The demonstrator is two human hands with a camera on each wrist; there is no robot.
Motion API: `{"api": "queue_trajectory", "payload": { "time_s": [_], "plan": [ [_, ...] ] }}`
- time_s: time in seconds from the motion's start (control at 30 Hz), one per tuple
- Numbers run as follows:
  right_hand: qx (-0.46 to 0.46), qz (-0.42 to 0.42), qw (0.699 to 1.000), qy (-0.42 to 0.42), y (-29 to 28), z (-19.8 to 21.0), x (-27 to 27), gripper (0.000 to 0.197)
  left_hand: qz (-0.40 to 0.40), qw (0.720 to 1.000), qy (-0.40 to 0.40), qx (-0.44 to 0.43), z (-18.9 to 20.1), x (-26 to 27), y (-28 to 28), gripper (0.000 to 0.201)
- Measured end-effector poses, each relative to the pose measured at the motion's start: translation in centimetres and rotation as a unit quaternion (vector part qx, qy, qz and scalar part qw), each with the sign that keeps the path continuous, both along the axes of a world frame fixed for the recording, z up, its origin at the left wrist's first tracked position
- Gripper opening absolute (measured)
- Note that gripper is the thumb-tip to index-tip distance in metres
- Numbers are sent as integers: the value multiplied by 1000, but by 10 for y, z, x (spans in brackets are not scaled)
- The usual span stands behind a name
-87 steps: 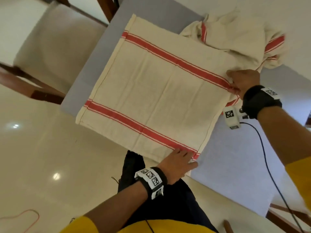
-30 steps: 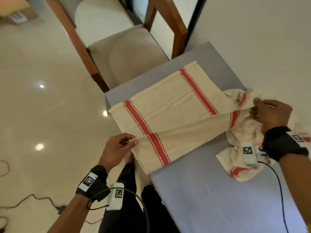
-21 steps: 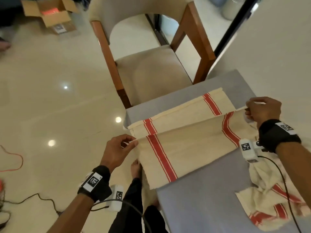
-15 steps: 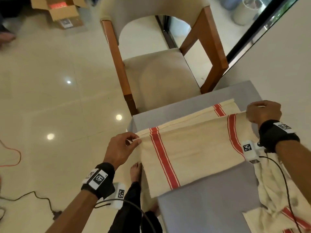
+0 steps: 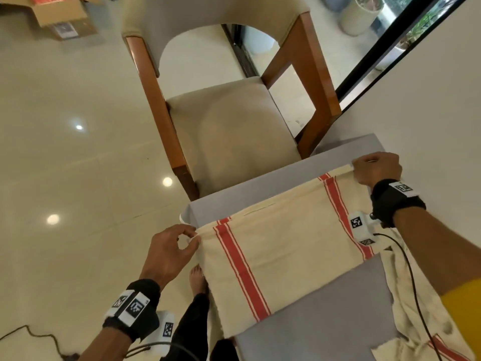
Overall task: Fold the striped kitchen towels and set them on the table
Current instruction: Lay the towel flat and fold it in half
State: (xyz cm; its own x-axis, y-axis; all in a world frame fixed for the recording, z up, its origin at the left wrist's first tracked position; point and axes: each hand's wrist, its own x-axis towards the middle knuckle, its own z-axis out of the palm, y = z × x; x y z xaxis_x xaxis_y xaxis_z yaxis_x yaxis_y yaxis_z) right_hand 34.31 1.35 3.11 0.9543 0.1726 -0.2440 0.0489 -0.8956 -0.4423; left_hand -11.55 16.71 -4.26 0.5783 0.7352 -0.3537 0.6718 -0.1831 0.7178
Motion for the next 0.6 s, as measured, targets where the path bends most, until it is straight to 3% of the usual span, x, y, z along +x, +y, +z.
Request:
{"api": "queue_trajectory", "payload": {
  "time_s": [0.3, 0.37, 0.43, 0.53, 0.6],
  "plan": [
    [-18, -42, 999, -2, 13, -14, 9, 18, -4, 1000, 0, -6, -2, 6, 16, 10],
    [-44, 41, 998, -26, 12, -18, 3, 22, -9, 1000, -4, 1, -2, 7, 18, 11],
    [-59, 171, 982, -45, 8, -21, -5, 44, -24, 1000, -5, -7, 0, 9, 19, 12],
    [-169, 417, 892, -35, -1, -27, -15, 61, -54, 998, 12, -17, 6, 12, 19, 17],
    [-227, 460, 857, -48, -6, -30, -14, 57, -69, 997, 31, -1, 8, 13, 22, 18]
  ]
}}
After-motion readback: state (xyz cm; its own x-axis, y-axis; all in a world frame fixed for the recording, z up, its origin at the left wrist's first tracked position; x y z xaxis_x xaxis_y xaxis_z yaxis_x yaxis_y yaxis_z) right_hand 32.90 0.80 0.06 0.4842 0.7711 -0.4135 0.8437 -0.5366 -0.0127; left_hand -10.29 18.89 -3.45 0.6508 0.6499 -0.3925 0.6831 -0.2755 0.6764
